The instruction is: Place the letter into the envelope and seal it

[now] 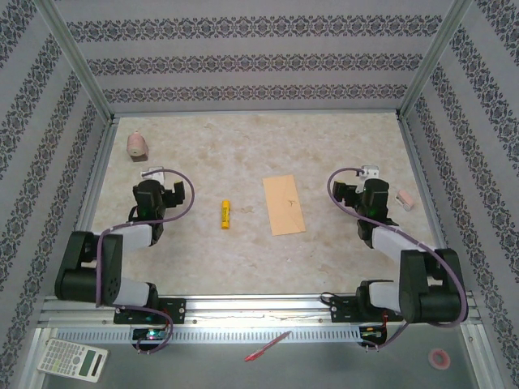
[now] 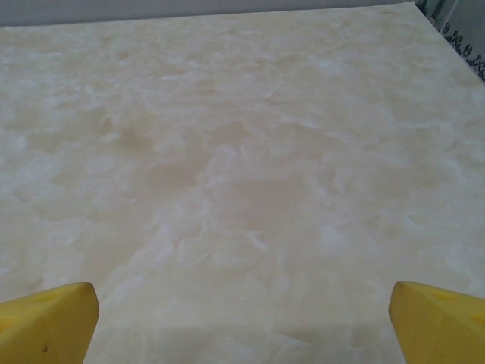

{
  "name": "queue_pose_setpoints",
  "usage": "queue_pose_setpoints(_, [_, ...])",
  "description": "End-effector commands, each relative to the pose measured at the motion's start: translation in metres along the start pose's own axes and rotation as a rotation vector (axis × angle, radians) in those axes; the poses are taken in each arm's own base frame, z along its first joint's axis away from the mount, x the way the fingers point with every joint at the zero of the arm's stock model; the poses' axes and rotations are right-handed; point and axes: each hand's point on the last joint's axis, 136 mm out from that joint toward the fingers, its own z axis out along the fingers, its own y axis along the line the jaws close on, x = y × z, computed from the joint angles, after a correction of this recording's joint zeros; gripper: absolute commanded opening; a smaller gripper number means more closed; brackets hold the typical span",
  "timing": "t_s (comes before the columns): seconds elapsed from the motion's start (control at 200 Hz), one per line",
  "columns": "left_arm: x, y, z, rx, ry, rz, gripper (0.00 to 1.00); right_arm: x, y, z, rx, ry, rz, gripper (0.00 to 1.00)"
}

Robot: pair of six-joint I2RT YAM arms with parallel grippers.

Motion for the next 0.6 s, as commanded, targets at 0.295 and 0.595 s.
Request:
queue_pose_setpoints(0.295, [-0.012, -0.007, 0.015, 0.051, -0.132, 0.003, 1.0, -0.019, 0.01, 0.027, -0.024, -0.155, -0.039, 0.98])
queue_pose_setpoints(0.595, [-0.012, -0.012, 0.015, 0.077, -0.137, 0.022, 1.0, -0.017, 0.012, 0.027, -0.033, -0.143, -0.044, 0.98])
